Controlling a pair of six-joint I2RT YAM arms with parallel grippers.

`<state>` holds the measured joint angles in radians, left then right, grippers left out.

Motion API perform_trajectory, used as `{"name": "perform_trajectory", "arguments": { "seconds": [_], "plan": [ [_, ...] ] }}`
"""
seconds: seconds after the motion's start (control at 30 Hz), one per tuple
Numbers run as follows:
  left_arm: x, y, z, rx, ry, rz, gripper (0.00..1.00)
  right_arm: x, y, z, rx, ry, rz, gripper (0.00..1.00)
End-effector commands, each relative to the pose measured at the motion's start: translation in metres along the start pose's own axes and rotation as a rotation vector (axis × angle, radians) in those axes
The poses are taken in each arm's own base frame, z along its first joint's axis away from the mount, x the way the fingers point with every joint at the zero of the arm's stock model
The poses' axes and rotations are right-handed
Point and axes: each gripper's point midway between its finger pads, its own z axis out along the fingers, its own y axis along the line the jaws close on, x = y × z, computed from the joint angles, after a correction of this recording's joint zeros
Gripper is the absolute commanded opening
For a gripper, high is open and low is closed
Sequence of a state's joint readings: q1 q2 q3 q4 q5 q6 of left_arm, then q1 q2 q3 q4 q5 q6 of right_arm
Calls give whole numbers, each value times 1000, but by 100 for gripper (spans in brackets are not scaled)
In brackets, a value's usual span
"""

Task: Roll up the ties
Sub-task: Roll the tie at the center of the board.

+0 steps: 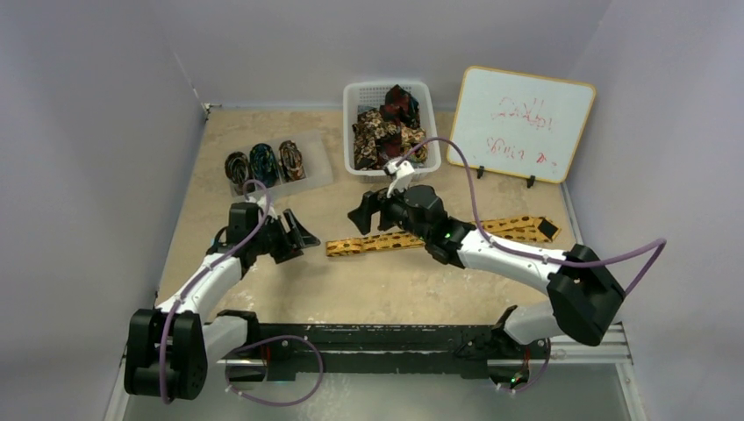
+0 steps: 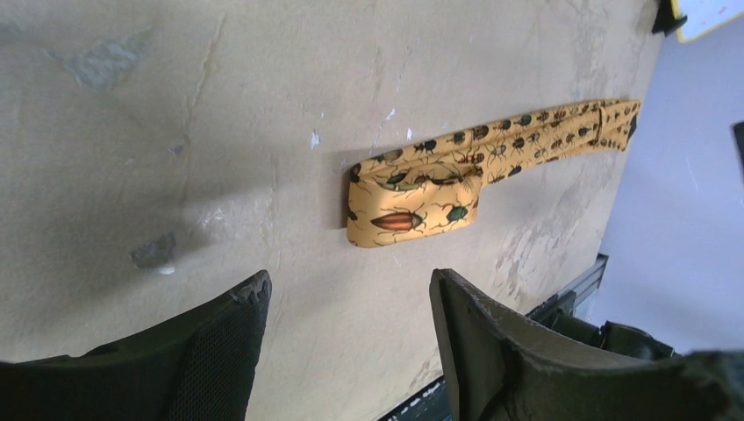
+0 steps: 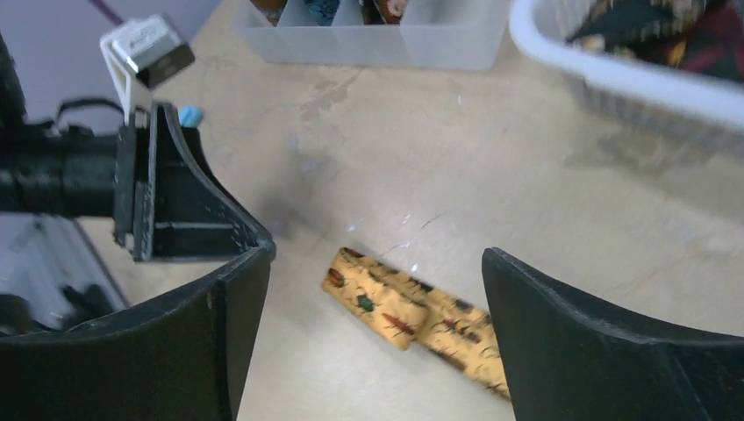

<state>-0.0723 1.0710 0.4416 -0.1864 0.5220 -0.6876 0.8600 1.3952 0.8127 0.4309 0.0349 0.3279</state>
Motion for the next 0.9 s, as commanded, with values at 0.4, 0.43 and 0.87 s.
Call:
{"name": "perform_trajectory", "arguments": {
  "seconds": [0.4,0.43,0.87],
  "plan": [
    [6,-8,6,109,23,58,65,90,5,22,27,285,559,66],
    [7,-8,6,111,26,58,65,93,4,23,27,293,562,65],
    [6,-10,9,126,48,72,62,112,-12,36,9,369,573,44]
  ]
}}
